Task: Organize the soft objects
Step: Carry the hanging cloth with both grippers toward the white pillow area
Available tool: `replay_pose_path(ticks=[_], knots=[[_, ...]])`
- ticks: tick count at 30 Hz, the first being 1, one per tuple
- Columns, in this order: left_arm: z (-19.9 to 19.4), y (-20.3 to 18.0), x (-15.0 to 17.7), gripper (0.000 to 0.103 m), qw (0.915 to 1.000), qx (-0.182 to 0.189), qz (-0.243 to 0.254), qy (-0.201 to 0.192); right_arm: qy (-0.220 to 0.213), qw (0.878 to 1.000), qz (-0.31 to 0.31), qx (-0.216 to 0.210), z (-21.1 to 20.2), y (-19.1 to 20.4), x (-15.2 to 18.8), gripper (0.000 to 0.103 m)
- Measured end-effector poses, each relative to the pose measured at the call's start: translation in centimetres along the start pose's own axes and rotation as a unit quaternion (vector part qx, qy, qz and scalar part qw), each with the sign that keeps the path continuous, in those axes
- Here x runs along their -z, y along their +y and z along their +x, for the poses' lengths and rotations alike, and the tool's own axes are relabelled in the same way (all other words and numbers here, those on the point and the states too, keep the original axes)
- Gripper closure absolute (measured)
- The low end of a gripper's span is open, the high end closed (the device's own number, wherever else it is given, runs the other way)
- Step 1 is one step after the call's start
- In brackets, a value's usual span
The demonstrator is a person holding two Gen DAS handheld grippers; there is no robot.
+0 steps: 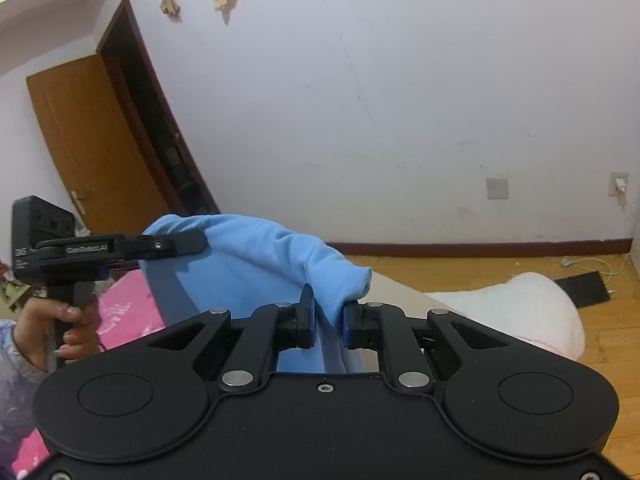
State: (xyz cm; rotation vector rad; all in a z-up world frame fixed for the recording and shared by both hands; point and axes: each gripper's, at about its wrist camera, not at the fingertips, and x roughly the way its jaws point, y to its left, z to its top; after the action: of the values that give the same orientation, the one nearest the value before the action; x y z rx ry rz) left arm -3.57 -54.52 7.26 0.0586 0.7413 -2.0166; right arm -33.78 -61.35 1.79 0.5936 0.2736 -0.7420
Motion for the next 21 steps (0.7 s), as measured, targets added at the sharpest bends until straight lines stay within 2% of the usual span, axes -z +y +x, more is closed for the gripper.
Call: replay_pose_path(ticks=[21], knots=[[3.3, 2.1, 0.8, 0.095, 0.9992, -0.026, 0.027, 0.015, 0.013, 0.999, 0.027, 0.013, 0.8, 0.2, 0.3, 0.091]])
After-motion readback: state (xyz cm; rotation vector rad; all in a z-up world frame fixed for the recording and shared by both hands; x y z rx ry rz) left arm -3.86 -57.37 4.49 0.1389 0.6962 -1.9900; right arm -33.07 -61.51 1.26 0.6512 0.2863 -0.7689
